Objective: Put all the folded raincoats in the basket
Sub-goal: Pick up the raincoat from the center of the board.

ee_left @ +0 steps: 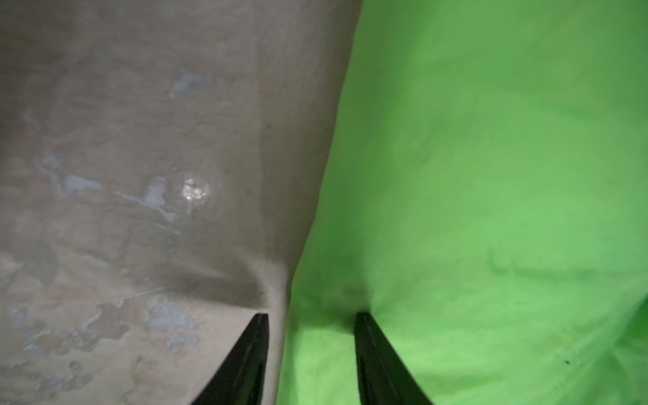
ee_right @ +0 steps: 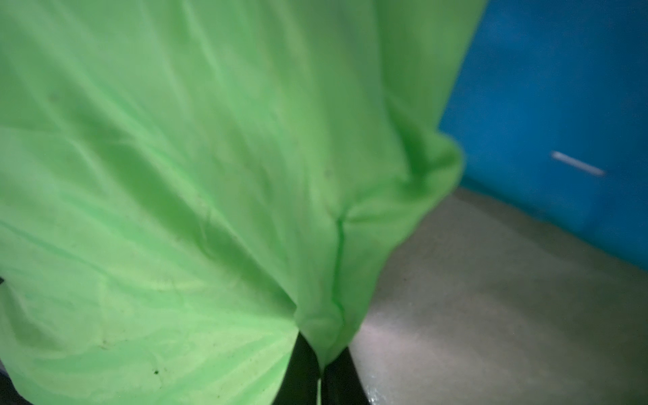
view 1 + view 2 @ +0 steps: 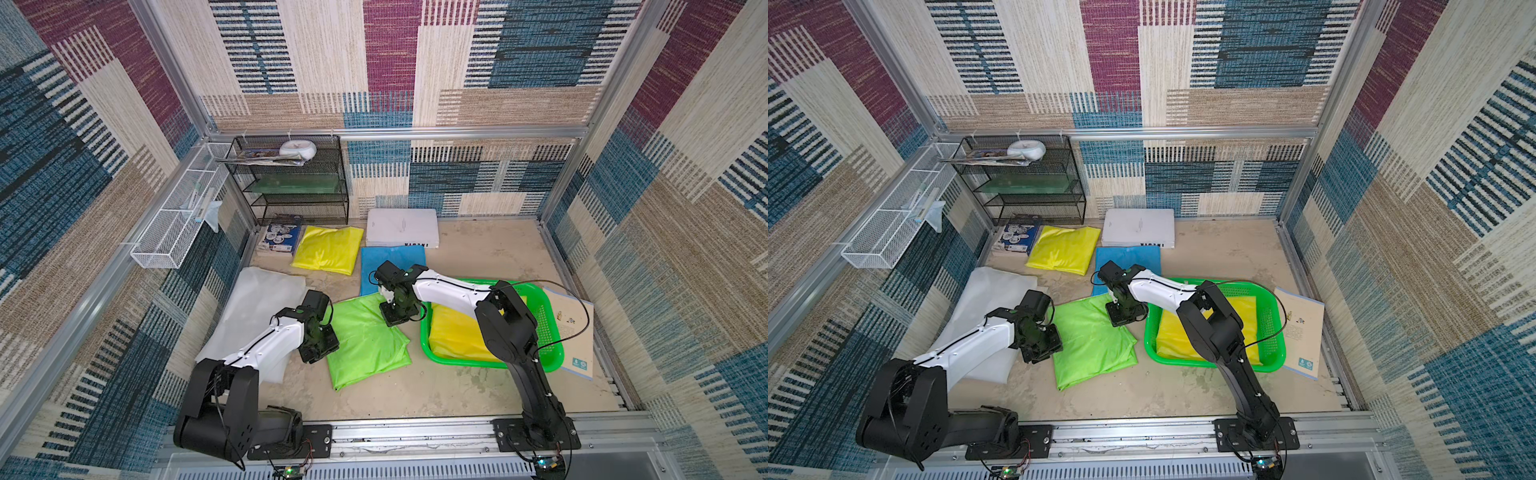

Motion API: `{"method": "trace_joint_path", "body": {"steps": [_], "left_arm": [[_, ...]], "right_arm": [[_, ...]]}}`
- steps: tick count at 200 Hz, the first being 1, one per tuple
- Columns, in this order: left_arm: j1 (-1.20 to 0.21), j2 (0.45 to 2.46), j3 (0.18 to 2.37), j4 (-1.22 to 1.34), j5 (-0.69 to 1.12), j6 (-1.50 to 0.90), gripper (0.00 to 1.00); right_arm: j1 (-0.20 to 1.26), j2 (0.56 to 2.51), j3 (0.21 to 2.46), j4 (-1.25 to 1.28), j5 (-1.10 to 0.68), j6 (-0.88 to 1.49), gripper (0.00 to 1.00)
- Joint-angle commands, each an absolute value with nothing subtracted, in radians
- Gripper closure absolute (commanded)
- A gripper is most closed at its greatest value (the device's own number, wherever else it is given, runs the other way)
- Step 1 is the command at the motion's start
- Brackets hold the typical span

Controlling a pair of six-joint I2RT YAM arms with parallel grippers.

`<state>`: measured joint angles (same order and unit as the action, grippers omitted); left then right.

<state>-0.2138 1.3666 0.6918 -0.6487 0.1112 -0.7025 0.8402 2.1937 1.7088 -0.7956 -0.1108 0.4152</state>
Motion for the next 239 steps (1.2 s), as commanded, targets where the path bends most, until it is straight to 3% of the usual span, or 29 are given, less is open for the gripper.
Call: {"method": "trace_joint_path", "body": {"steps": [1, 12, 50, 85, 143, 168, 199, 219, 239], "left_arm": [[-0.213, 1.391, 0.684, -0.586, 0.143, -0.698, 0.60], [-0.213, 1.396, 0.689, -0.583, 0.142, -0.695, 0.66], [-0.213, 1.368, 0.692, -0.612, 0.103, -0.686, 1.00], [-0.213, 1.315, 0.720, -0.686, 0.082, -0.696, 1.00], [-0.204, 1.117, 0.965, -0.974, -0.003, -0.658, 1.00], [-0.202, 1.086, 1.100, -1.044, 0.065, -0.624, 1.00], [-0.207, 1.111, 1.227, -1.049, 0.196, -0.670, 1.00], [-0.291, 1.206, 1.335, -1.050, 0.217, -0.697, 1.00], [-0.483, 1.345, 1.466, -1.043, 0.154, -0.733, 1.00]], "right_arm": [[0.841, 2.201, 1.707, -0.802, -0.115, 0.413, 0.98], [0.841, 2.199, 1.704, -0.800, -0.119, 0.413, 0.98], [0.841, 2.188, 1.698, -0.787, -0.129, 0.416, 0.99], [0.841, 2.164, 1.708, -0.790, -0.135, 0.422, 1.00], [0.842, 2.048, 1.808, -0.816, -0.236, 0.445, 1.00], [0.840, 1.982, 1.858, -0.832, -0.251, 0.435, 1.00], [0.818, 1.885, 1.929, -0.975, -0.083, 0.384, 1.00], [0.768, 1.772, 1.858, -1.038, 0.020, 0.388, 1.00], [0.681, 1.633, 1.706, -1.060, 0.091, 0.405, 1.00]]}}
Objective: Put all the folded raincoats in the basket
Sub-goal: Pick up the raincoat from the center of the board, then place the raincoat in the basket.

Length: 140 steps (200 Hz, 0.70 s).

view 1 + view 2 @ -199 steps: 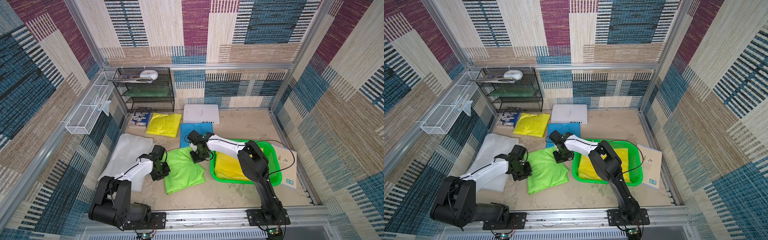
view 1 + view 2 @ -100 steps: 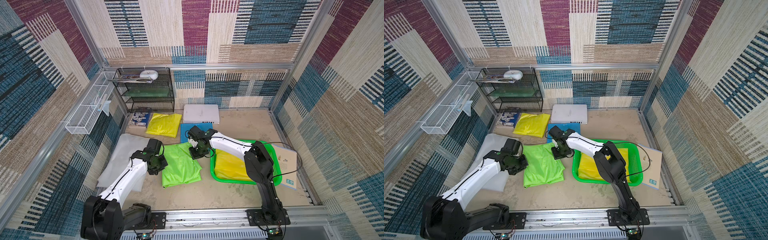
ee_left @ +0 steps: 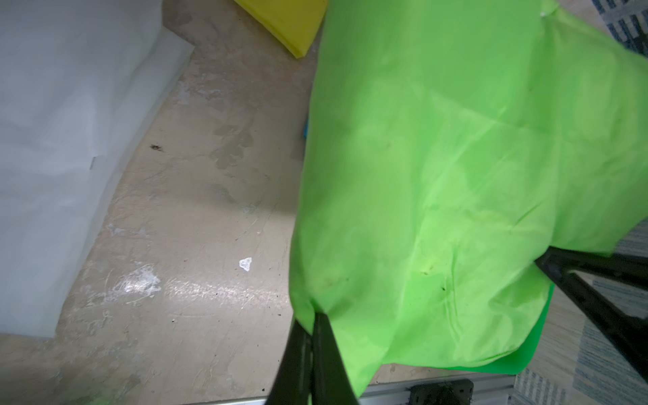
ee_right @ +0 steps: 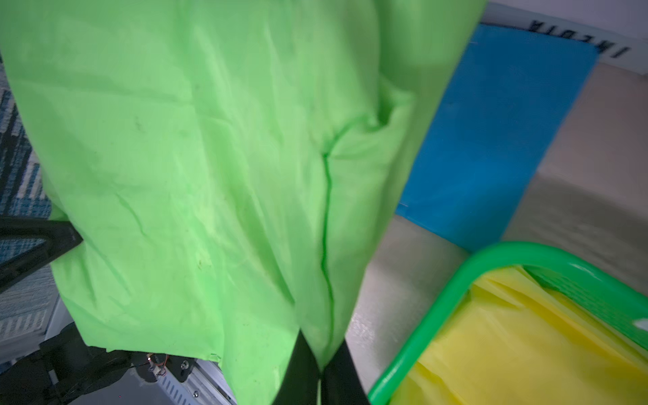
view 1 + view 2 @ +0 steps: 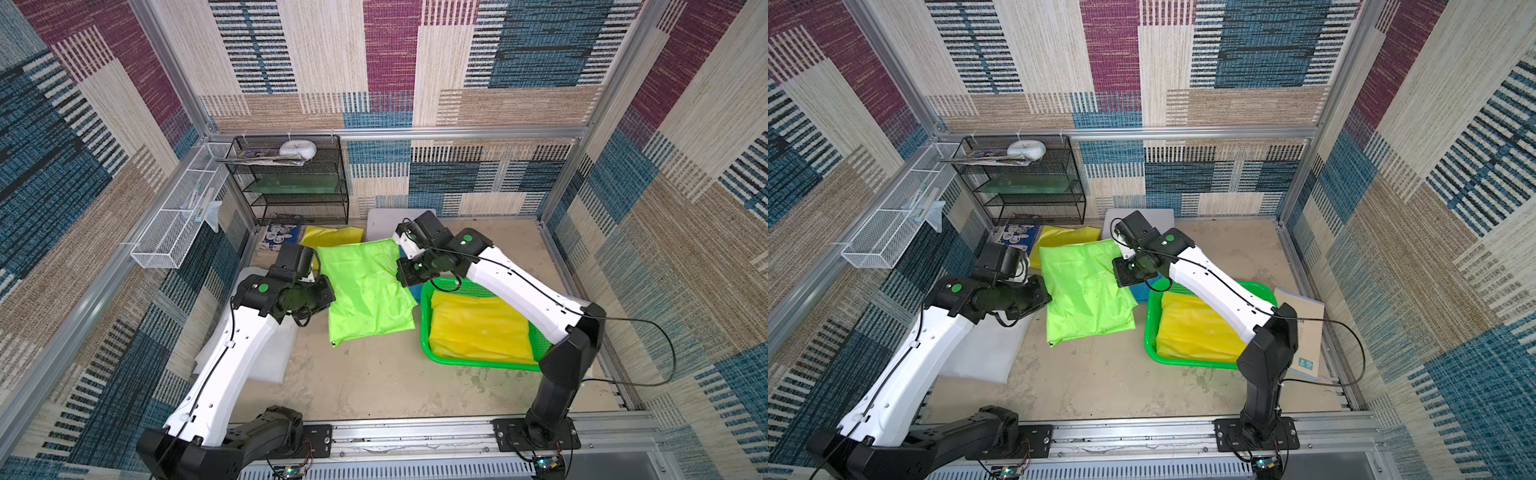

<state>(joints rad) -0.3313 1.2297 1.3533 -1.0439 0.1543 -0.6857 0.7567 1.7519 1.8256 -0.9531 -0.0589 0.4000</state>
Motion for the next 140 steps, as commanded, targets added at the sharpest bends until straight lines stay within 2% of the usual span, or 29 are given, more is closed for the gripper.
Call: {"method": "trace_joint_path", "body": {"steps": [1, 31, 50, 66, 109, 140], "left_arm": [[-0.493, 1.349, 1.473, -1.042, 0.153, -0.736, 1.00], [-0.693, 1.580, 1.640, -0.991, 0.167, -0.785, 1.00], [-0.753, 1.730, 1.756, -0.989, 0.177, -0.777, 1.00], [-0.777, 1.853, 1.837, -0.990, 0.245, -0.770, 1.00], [-0.877, 2.039, 1.963, -0.989, 0.295, -0.770, 1.00], [-0.903, 2.109, 1.953, -0.989, 0.289, -0.770, 1.00]], "right_arm": [[0.674, 1.626, 1.699, -1.061, 0.092, 0.407, 1.00], [0.506, 1.415, 1.463, -1.054, 0.132, 0.448, 1.00], [0.447, 1.327, 1.366, -1.085, 0.257, 0.463, 1.00], [0.379, 1.290, 1.311, -1.099, 0.266, 0.448, 1.00], [0.331, 1.253, 1.240, -1.098, 0.279, 0.442, 1.00], [0.331, 1.280, 1.207, -1.078, 0.257, 0.424, 1.00]]}}
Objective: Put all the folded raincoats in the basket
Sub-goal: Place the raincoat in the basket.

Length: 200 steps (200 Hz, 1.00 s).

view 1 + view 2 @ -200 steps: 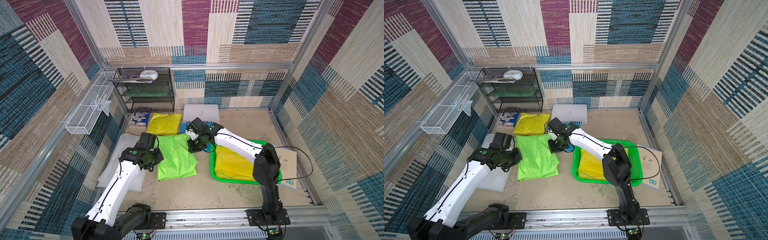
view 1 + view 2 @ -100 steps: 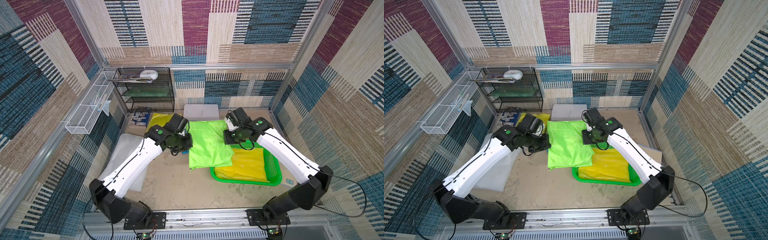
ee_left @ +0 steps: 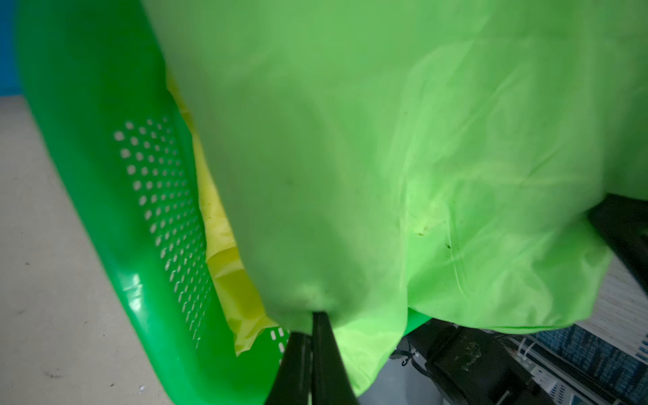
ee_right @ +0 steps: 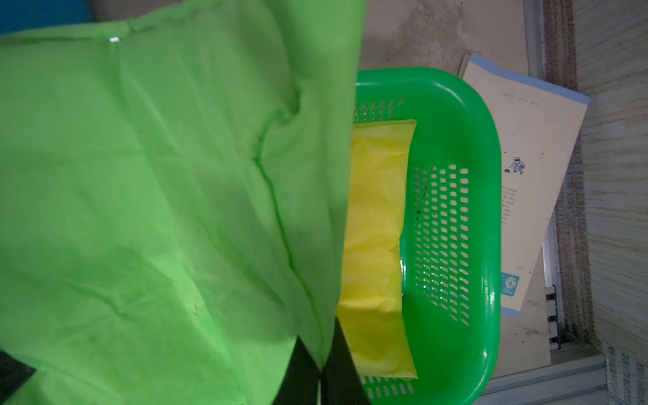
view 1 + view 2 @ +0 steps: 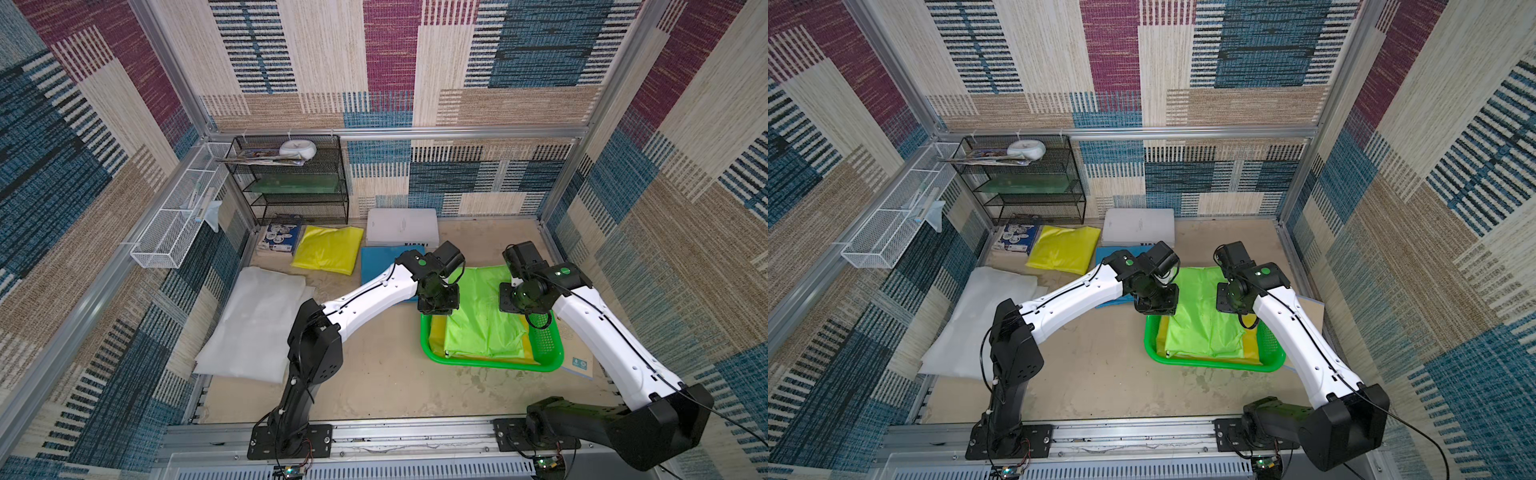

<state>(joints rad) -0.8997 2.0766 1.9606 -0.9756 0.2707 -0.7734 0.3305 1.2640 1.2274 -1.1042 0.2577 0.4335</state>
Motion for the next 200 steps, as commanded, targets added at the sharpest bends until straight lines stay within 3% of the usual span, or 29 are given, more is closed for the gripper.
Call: {"method": "trace_joint_path", "body": {"steps": [1, 48, 94, 132, 200], "left_arm": [[-0.903, 2.111, 1.951, -0.988, 0.288, -0.770, 1.00], [-0.890, 2.039, 1.795, -0.983, 0.207, -0.743, 1.00], [-0.736, 1.784, 1.406, -0.906, 0.224, -0.696, 1.00], [-0.591, 1.544, 1.152, -0.880, 0.276, -0.666, 1.00], [-0.645, 1.525, 1.282, -0.941, 0.302, -0.662, 1.00]], "right_arm": [[0.331, 1.281, 1.206, -1.078, 0.256, 0.424, 1.00], [0.331, 1.331, 1.156, -1.008, 0.058, 0.395, 1.00], [0.410, 1.335, 1.105, -0.854, -0.232, 0.472, 1.00], [0.575, 1.380, 1.115, -0.776, -0.248, 0.569, 1.00], [0.612, 1.336, 1.169, -0.879, -0.015, 0.582, 1.00]]}}
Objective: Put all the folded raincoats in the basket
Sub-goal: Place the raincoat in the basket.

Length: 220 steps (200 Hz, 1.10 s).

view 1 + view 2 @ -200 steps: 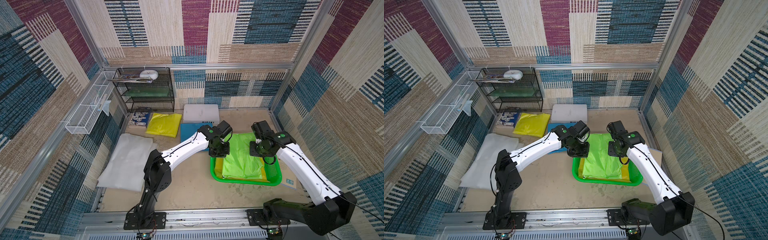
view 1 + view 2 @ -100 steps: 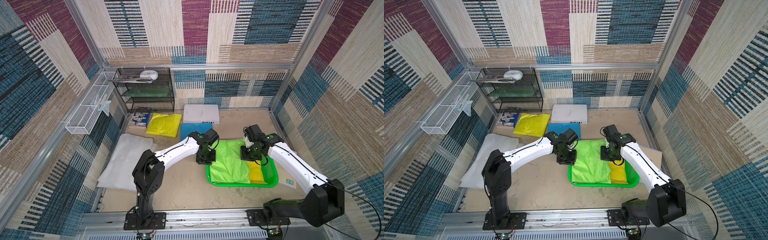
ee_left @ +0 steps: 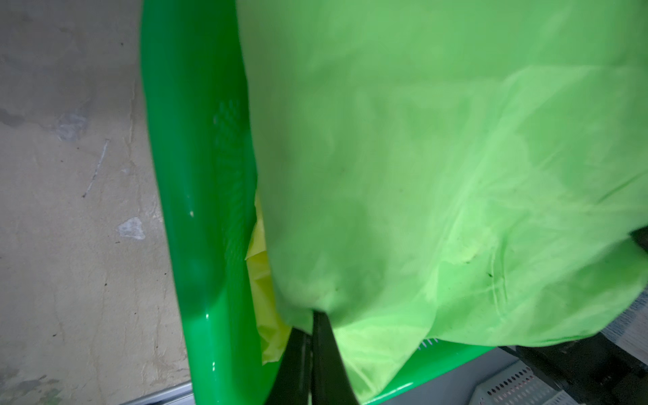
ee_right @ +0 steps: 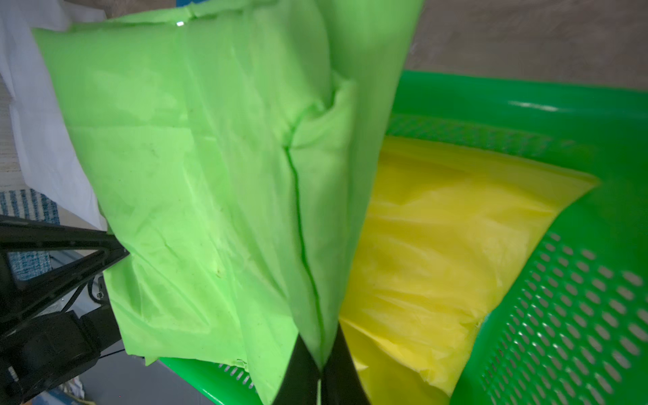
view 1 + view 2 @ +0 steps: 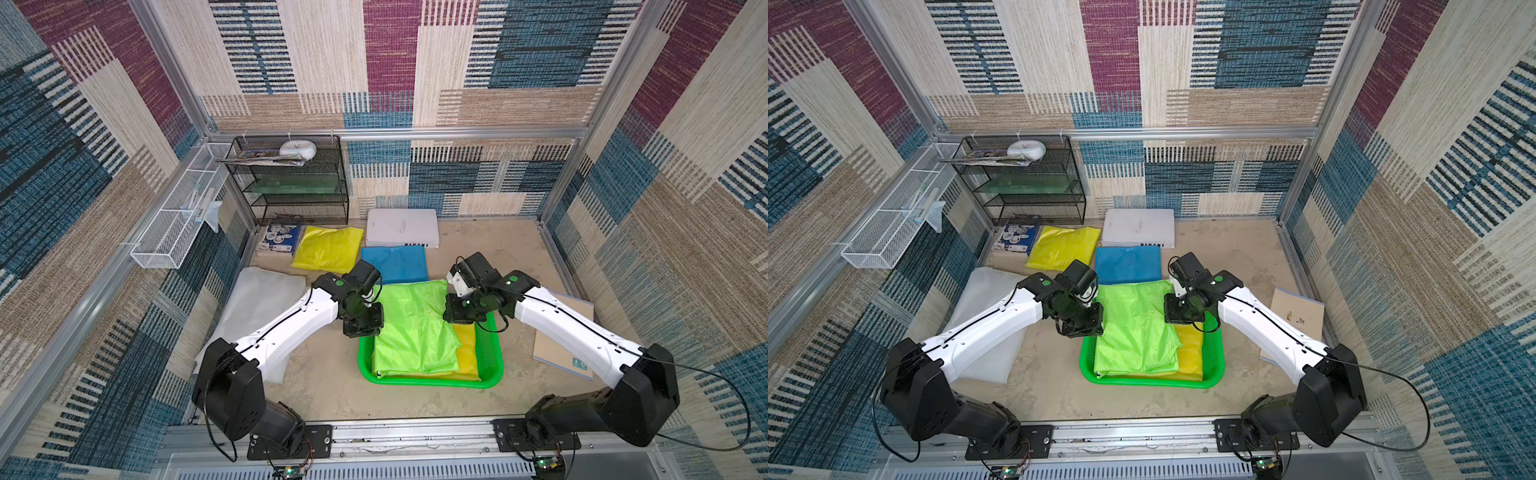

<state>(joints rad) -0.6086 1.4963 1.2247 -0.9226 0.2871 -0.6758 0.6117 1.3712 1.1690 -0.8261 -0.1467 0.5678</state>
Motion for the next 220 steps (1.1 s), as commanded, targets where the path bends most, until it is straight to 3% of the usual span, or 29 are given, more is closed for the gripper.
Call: {"method": "trace_joint_path", "body": {"steps": [1, 122, 164, 220], "left_arm": [[-0.647, 1.530, 1.286, -0.943, 0.301, -0.662, 1.00], [-0.722, 1.815, 1.308, -0.937, 0.183, -0.652, 1.00], [-0.720, 1.794, 1.305, -0.941, 0.178, -0.653, 1.00], [-0.715, 1.632, 1.385, -0.990, 0.284, -0.646, 1.00]], "right_arm": [[0.612, 1.334, 1.167, -0.880, -0.014, 0.581, 1.00], [0.599, 1.431, 0.979, -0.810, -0.030, 0.537, 1.00], [0.572, 1.413, 0.984, -0.808, -0.047, 0.517, 1.00], [0.539, 1.380, 1.179, -0.946, -0.114, 0.463, 1.00]]}}
